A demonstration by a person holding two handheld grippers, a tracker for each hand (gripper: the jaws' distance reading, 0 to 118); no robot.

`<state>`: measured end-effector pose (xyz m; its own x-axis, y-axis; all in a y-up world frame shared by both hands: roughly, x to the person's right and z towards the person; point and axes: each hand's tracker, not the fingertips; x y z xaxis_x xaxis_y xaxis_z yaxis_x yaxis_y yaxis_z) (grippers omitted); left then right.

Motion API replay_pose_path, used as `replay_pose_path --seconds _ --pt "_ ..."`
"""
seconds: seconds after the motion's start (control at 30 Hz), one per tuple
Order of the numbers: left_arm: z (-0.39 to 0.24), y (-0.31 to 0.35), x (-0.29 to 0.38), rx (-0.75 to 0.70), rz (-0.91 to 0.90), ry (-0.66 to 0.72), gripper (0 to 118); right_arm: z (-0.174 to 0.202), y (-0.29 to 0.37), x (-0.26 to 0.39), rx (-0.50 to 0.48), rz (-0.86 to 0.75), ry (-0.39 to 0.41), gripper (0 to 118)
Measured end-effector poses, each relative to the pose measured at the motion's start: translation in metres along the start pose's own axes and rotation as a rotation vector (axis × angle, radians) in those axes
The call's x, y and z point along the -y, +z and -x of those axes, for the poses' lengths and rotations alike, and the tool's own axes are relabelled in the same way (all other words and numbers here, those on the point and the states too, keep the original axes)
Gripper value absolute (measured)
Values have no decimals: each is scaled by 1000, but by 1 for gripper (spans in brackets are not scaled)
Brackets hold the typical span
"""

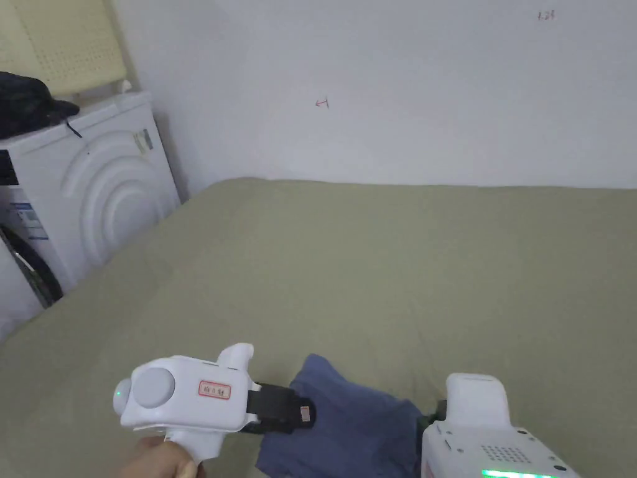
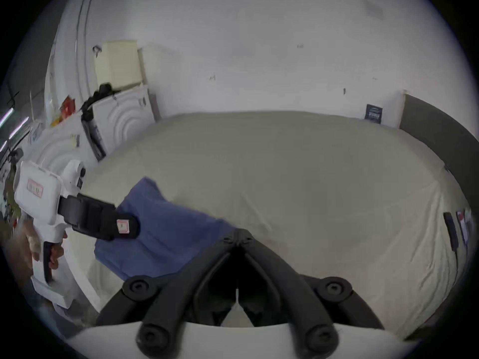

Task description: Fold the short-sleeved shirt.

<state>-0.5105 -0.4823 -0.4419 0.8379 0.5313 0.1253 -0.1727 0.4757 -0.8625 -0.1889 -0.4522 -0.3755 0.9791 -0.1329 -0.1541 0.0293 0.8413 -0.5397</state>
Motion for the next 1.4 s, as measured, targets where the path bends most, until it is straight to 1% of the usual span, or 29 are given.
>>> replay_pose_path --seconds 0.07,0.17,0.27,0.33,0.4,0.43,0.47,0.5,0.53,0.57,0.6,0.67,0.7,0.73,0.77,0.8,0.83,0.87,0.9,0.93,0.97,1.03,1.07,1.13,1.2,1.23,1.3,1.37,1.4 --pt "21 23 -18 -60 11 -11 25 31 -2 -7 7 -23 -27 0" --pt "59 59 -41 -170 16 -38 25 74 -2 -22 -15 -27 -35 0" --pt "102 90 -58 -271 18 17 25 110 -9 -27 -52 -45 -24 0" --pt "153 106 -73 -351 13 19 25 130 -13 -30 -54 -52 -25 0" --pt "179 119 -74 -413 21 56 25 145 -26 -26 -60 -54 -41 0" --pt "179 119 -69 -437 29 76 25 154 -32 -24 -59 -46 -42 0" --pt "186 121 -67 -431 27 88 27 161 -37 -22 -56 -32 -40 0" --pt "195 122 -64 -450 25 126 38 168 -42 -20 -58 -10 -33 0" --pt "201 121 -62 -464 10 157 53 176 -47 -18 -62 9 -24 0" --pt "205 121 -61 -491 8 153 63 180 -51 -17 -70 34 -21 0" --pt "203 124 -60 -554 1 135 66 182 -54 -16 -83 61 -22 0" --pt "197 138 -65 -586 14 87 67 180 -53 -16 -103 78 -12 0" --pt "201 149 -73 -649 -9 54 66 177 -52 -16 -109 77 6 0" --pt "191 161 -77 -710 -75 3 66 169 -49 -16 -123 74 18 0" --pt "180 171 -79 -731 -137 -14 63 163 -48 -16 -145 73 28 0" --pt "165 183 -79 -700 -243 -6 47 154 -45 -17 -161 83 36 0" --pt "124 194 -68 -696 -324 -20 24 144 -40 -18 -155 86 39 0" --pt "102 200 -63 -718 -378 -63 11 135 -35 -18 -151 83 41 0" --pt "78 200 -59 -684 -434 -118 11 123 -28 -18 -140 73 41 0" --pt "55 197 -55 -636 -423 -158 11 108 -19 -19 -133 61 49 0" --pt "49 196 -54 -611 -414 -193 10 95 -12 -19 -113 45 54 0" --pt "-1 180 -38 -611 -431 -285 3 59 5 -18 -90 16 56 0" --pt "-25 171 -29 -632 -475 -326 3 41 15 -17 -80 12 49 0" --pt "-89 147 -2 -610 -556 -348 2 -2 33 -17 -98 20 29 0" --pt "-137 124 17 -531 -606 -334 2 -45 49 -16 -104 26 30 0" --pt "-162 111 28 -489 -603 -330 2 -65 61 -15 -75 10 35 0" --pt "-206 84 49 -496 -633 -334 2 -105 81 -16 -16 -37 47 0" --pt "-241 58 68 -479 -655 -342 2 -142 99 -17 2 -57 55 0" --pt "-257 49 81 -416 -685 -326 2 -159 107 -18 15 -55 62 0"
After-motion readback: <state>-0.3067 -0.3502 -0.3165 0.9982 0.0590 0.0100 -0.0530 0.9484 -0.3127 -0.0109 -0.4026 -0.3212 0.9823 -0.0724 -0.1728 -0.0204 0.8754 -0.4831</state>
